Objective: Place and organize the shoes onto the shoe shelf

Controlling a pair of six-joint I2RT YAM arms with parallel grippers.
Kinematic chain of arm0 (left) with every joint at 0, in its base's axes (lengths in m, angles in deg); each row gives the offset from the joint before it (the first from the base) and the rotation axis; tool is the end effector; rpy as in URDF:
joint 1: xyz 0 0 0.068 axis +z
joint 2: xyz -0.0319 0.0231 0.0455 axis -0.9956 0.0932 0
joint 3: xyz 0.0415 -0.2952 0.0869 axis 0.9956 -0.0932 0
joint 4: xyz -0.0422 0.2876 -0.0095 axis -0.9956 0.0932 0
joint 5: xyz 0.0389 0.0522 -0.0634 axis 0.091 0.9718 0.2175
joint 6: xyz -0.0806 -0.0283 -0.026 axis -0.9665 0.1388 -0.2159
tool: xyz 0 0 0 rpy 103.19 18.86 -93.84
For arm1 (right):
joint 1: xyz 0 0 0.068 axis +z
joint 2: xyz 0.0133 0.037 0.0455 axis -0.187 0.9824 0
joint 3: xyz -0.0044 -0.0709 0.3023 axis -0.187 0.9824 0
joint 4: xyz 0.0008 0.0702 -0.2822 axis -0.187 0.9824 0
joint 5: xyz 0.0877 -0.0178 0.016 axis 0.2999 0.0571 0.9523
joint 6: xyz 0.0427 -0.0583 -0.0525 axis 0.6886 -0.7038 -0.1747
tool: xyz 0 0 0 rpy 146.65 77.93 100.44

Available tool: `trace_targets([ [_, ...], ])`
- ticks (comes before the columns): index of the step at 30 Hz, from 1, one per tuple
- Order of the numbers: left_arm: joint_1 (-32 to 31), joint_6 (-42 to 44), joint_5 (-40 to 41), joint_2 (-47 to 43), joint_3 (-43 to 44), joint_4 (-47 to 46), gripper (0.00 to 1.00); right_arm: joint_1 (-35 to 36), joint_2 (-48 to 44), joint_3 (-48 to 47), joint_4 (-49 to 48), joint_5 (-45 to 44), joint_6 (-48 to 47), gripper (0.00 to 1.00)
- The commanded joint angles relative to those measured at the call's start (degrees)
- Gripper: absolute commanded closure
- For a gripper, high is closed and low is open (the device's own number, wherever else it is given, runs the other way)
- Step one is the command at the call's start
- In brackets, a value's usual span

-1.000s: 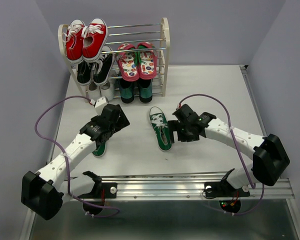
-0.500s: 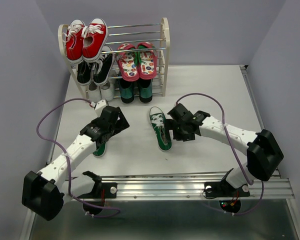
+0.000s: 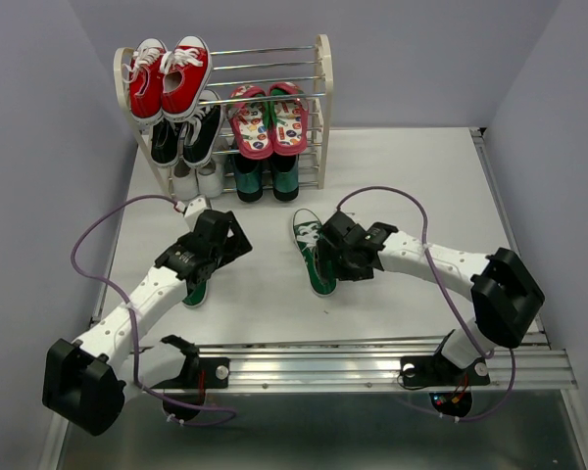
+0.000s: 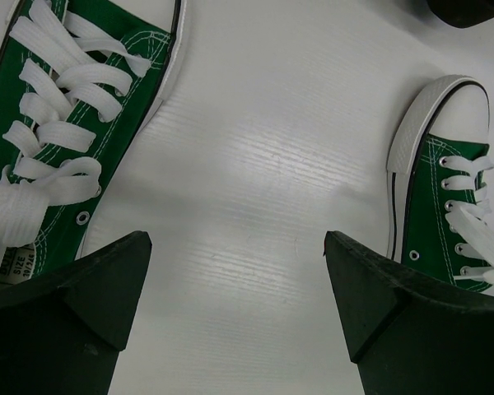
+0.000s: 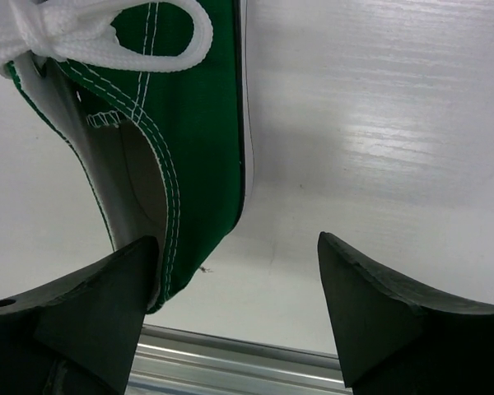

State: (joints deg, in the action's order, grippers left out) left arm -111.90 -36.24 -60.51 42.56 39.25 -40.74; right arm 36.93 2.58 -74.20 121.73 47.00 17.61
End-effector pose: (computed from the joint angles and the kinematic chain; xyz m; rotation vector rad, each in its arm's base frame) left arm 0.2431 -0.0994 0.2513 -0.4551 2.2085 -0.3305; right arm 0.2409 0.2482 0.1989 -0.1702 2.7514 0.2282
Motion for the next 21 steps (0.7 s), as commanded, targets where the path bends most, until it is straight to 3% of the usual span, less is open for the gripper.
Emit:
trace_targets([
  [1,0.4,0.9,0.9,-1.8,-0.7,-0.5,0.01,2.3,2.1,-1.2,1.3,-3.9,2.1,0.19],
  [4,0.6,0.8,0.9,-1.9,-0.8,-0.5,0.01,2.8,3.1,-1.3,1.3,-4.6,2.9,0.29],
  [7,0.6,0.9,0.9,-2.1,-0.9,-0.4,0.01,2.8,3.7,-1.5,1.2,-5.4,3.8,0.48],
  [8,0.6,0.9,0.9,-2.1,-0.9,-0.4,0.01,2.8,3.8,-1.6,1.3,-5.8,4.0,0.59],
  [10,0.7,0.9,0.9,-2.3,-1.0,-0.4,0.01,3.4,3.9,-1.7,1.2,-6.1,3.9,0.69],
  [11,0.7,0.9,0.8,-2.4,-1.0,-0.5,0.01,3.4,3.8,-2.0,1.3,-6.5,4.0,0.8],
  [14,0.8,0.9,1.0,-2.2,-0.8,-0.5,0.01,3.4,2.9,-2.4,-0.2,-6.1,2.4,0.94],
  [16,0.9,1.0,1.1,-2.1,-0.5,-0.3,0.01,3.9,2.3,-3.4,-1.2,-6.1,0.0,0.99],
  [21,1.1,0.7,1.4,-2.4,-0.1,0.4,0.01,3.9,-2.5,-6.8,-1.2,-8.6,-6.3,0.99],
])
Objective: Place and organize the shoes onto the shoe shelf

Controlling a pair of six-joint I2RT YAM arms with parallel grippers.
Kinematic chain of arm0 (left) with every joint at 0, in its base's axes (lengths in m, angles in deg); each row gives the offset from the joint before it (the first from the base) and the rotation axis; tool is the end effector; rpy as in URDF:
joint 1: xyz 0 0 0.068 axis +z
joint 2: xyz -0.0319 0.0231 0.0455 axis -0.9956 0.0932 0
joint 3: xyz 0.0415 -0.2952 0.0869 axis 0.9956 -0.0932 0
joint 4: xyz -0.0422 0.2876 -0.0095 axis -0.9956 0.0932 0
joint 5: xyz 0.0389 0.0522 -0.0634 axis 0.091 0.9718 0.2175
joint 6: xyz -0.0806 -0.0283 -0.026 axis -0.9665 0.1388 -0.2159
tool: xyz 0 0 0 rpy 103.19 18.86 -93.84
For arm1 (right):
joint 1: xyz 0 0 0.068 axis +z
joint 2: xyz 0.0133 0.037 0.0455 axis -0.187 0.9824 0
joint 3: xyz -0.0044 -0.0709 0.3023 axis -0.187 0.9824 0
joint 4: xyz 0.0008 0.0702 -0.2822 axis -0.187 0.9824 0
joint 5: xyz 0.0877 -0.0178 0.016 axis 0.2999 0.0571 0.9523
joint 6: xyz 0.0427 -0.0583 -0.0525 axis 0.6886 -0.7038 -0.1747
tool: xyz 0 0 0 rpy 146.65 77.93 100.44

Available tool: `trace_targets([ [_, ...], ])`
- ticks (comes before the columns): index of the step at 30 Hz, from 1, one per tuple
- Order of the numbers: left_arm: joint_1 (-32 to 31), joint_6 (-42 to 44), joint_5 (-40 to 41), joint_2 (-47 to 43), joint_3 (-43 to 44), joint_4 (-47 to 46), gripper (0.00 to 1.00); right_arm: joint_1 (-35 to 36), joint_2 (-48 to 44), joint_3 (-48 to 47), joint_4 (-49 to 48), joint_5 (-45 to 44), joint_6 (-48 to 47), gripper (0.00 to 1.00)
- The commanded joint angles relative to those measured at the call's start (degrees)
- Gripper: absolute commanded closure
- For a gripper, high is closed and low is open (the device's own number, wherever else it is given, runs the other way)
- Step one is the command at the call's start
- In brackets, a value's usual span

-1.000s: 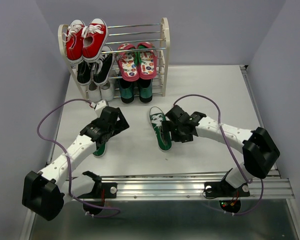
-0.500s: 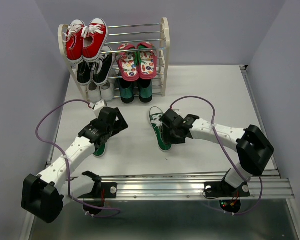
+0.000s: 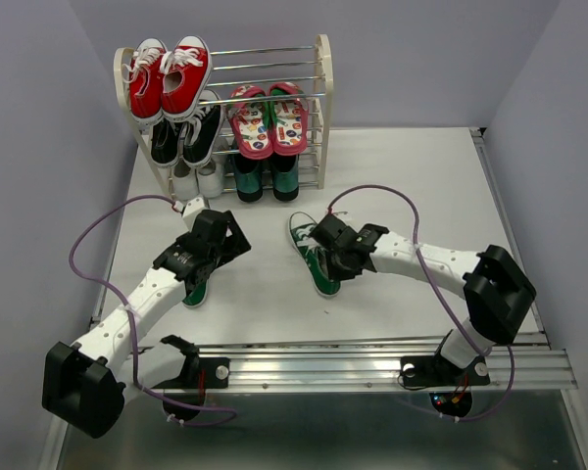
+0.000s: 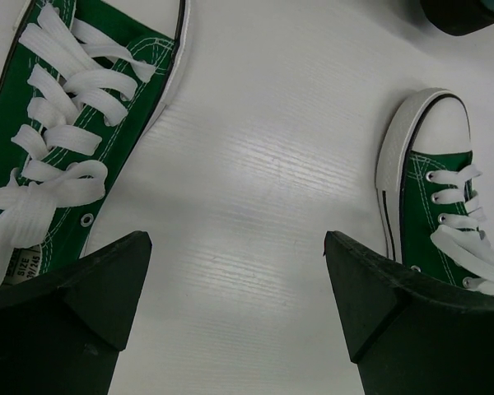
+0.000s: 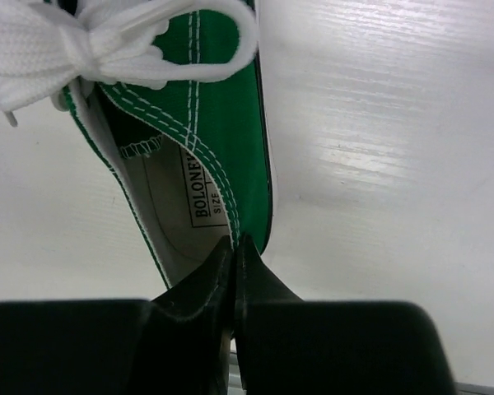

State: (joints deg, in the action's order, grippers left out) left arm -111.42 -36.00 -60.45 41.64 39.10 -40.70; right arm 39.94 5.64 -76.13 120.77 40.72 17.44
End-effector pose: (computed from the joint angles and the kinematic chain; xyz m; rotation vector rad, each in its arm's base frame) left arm 0.2416 -0.0961 0.2541 -0.4602 2.1948 -0.3310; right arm 0.2428 0.2656 0.1948 -0.2123 2.6854 0.1269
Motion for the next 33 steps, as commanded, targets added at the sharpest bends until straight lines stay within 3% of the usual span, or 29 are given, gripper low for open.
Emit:
trace_targets([
  [1,0.5,0.4,1.2,-1.6,-0.1,0.5,0.01,0.9,-6.6,-5.4,0.1,-2.6,-7.2,0.99],
  [9,0.9,-0.4,1.2,-1.7,0.2,1.4,0.01,0.9,-14.4,-14.5,5.4,-5.0,-14.3,0.99],
  [20,2.0,-2.7,1.7,-5.0,4.8,4.8,0.01,0.9,-12.6,-30.7,8.3,-23.2,-12.2,0.99],
  [29,2.2,-2.8,1.4,-6.1,4.5,4.4,0.01,0.9,-8.9,-40.4,-1.7,-22.1,-16.0,0.99],
  [33,2.2,-2.8,1.0,-6.4,4.1,4.0,0.01,0.9,-3.7,-49.6,-3.7,-23.0,-20.3,0.99],
])
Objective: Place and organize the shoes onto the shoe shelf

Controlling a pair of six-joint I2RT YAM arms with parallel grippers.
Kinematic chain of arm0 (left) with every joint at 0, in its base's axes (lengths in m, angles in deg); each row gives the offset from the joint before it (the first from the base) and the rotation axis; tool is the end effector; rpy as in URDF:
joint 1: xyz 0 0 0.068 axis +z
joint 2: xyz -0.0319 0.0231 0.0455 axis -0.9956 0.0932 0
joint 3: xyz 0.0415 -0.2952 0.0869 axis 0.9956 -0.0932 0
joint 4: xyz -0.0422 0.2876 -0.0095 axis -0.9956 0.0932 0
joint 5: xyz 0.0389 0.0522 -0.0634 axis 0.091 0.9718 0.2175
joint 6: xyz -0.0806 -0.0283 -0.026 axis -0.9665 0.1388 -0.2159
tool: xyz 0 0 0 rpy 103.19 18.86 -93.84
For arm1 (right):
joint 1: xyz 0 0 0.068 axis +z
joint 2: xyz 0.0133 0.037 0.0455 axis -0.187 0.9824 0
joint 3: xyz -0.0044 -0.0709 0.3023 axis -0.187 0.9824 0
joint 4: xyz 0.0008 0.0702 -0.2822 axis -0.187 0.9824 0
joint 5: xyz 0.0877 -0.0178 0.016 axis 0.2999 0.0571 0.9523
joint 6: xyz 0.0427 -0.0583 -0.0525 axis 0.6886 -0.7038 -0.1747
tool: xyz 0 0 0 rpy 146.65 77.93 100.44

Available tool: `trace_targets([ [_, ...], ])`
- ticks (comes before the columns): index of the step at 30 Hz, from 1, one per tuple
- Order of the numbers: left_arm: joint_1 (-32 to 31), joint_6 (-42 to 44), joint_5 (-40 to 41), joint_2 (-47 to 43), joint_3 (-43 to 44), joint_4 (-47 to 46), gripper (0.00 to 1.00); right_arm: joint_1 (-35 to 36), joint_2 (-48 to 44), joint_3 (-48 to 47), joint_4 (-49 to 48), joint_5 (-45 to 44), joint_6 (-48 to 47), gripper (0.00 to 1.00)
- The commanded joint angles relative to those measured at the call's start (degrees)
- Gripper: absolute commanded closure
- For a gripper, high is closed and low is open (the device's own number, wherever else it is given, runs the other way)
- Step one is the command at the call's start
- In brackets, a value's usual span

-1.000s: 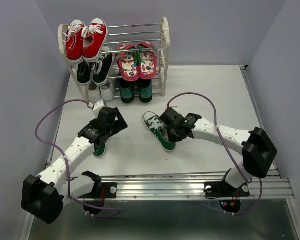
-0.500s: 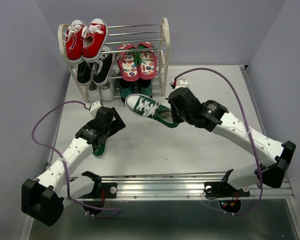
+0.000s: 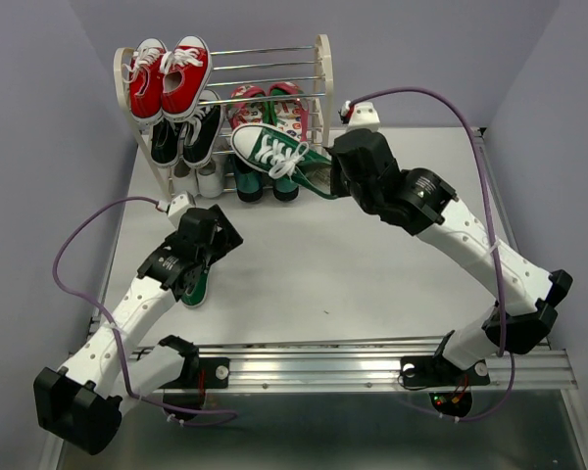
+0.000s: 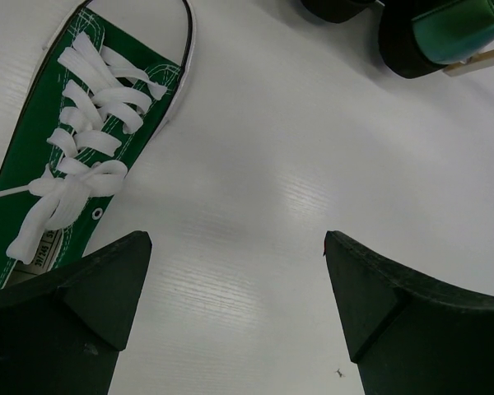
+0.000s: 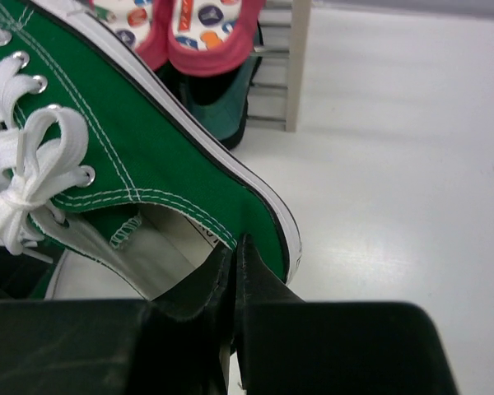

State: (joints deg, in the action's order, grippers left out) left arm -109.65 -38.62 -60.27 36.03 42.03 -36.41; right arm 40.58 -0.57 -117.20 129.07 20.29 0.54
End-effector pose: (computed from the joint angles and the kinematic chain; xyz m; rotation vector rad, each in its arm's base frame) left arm 0.2286 -0.0809 0.2883 -0.5442 2.1081 -0.3836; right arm 0.2631 0.2563 0.4917 -0.1471 1.9810 0.1950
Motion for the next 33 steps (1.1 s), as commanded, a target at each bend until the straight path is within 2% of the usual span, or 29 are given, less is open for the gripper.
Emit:
trace_targets([
  [1,0.5,-0.2,0.7,-0.8,1.2,-0.5,0.01,0.2,2.5,-10.2,-12.3,-3.2,-3.9,0.99],
  [6,0.6,-0.1,0.0,-0.7,0.8,-1.3,0.01,-1.2,11.5,-20.1,-15.0,-7.6,-5.3,0.99],
  [10,0.6,-0.3,-0.6,-0.5,0.3,-1.5,0.01,-3.6,20.0,-35.9,-15.3,-7.6,-5.6,0.99],
  [14,0.8,-0.3,-1.0,-0.7,-0.1,-1.9,0.01,-4.9,25.2,-43.9,-16.2,-10.6,-3.7,0.99],
  [20,1.0,-0.4,-1.6,-0.5,-0.5,-2.6,0.01,-6.6,21.9,-36.6,-22.5,-16.2,1.0,0.99],
  [26,1.2,-0.7,-3.5,0.5,-0.7,-3.7,0.01,-8.6,23.0,-37.6,-22.9,-20.8,8.9,0.99],
  [33,1.2,-1.1,-4.8,1.4,-1.0,-4.1,0.01,-8.6,26.5,-38.6,-26.2,-20.4,20.2,0.99],
])
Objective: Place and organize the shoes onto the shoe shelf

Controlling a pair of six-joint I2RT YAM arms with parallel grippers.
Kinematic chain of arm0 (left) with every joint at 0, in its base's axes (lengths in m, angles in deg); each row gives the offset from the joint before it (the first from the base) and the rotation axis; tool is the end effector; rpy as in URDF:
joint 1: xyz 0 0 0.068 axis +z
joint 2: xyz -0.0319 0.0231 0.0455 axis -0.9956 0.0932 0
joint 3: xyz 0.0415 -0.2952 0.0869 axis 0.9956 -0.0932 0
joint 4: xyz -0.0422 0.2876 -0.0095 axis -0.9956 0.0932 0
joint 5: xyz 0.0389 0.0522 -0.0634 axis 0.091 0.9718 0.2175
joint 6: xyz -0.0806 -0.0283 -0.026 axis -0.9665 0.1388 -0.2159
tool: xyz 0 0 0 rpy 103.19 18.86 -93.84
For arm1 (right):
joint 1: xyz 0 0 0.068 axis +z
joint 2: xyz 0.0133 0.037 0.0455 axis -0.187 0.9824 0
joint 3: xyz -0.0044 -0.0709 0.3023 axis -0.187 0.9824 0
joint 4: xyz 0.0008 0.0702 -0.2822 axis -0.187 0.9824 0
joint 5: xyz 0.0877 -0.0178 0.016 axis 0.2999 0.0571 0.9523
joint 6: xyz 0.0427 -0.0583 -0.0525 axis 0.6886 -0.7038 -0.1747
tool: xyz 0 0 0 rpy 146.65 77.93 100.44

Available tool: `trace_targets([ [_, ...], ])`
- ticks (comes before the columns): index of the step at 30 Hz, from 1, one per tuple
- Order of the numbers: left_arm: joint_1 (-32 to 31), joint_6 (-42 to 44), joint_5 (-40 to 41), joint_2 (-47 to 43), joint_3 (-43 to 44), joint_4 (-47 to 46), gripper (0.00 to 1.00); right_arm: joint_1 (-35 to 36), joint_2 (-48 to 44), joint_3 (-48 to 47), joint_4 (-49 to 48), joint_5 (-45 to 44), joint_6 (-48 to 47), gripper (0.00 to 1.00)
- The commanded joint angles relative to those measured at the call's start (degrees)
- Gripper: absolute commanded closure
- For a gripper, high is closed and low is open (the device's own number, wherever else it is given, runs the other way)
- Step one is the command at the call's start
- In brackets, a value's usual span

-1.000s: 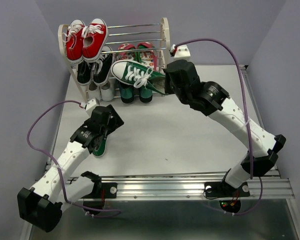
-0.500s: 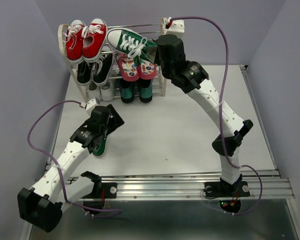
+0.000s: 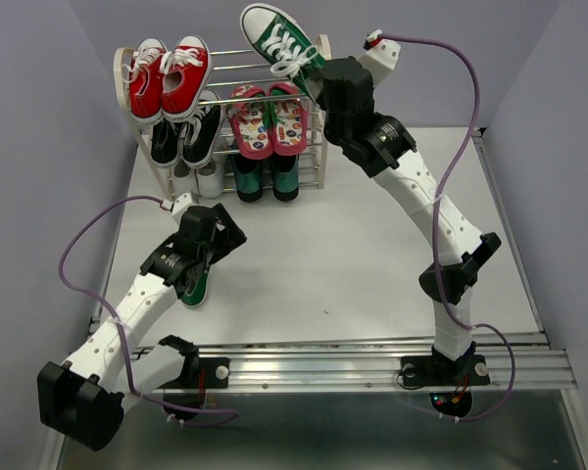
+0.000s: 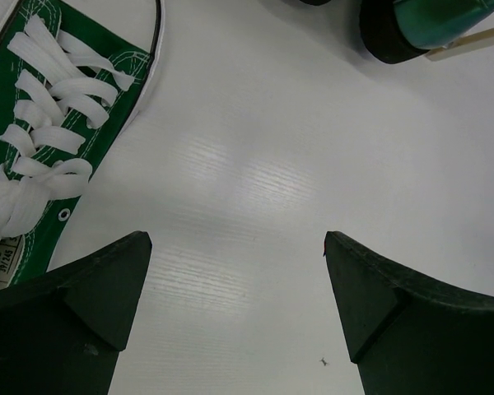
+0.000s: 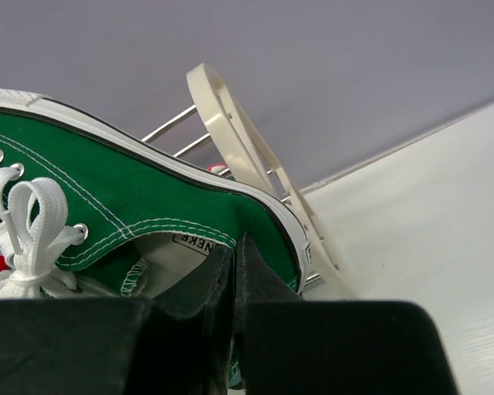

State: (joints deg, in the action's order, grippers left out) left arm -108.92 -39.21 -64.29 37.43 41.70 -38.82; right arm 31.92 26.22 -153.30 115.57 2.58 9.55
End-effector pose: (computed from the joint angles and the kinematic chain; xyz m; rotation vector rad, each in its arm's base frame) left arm 0.2352 -0.0865 0.2848 -0.5342 2.1231 -0.4582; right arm 0.3929 0.2765 0.5603 0.5071 1.5612 0.2141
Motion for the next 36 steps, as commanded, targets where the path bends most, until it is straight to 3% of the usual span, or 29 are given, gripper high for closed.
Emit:
trace_targets([
  [1,0.4,-0.6,-0.8,-0.1,-0.8,-1.7,0.01,0.0,-0.3,-2.7,-13.3,-2.1,11.6,0.99],
  [20,0.5,-2.8,-0.1,-3.7,-2.2,1.8,0.01,0.0,4.4,-5.5,-17.6,-3.8,19.5,0.99],
  [30,0.5,-3.9,1.7,-5.8,-2.2,3.9,0.01,0.0,6.2,-5.7,-18.9,-4.0,20.3,0.84],
  [36,0.5,-4.2,2.7,-6.7,-2.0,5.1,0.01,0.0,6.9,-5.5,-19.1,-4.0,20.7,0.84],
])
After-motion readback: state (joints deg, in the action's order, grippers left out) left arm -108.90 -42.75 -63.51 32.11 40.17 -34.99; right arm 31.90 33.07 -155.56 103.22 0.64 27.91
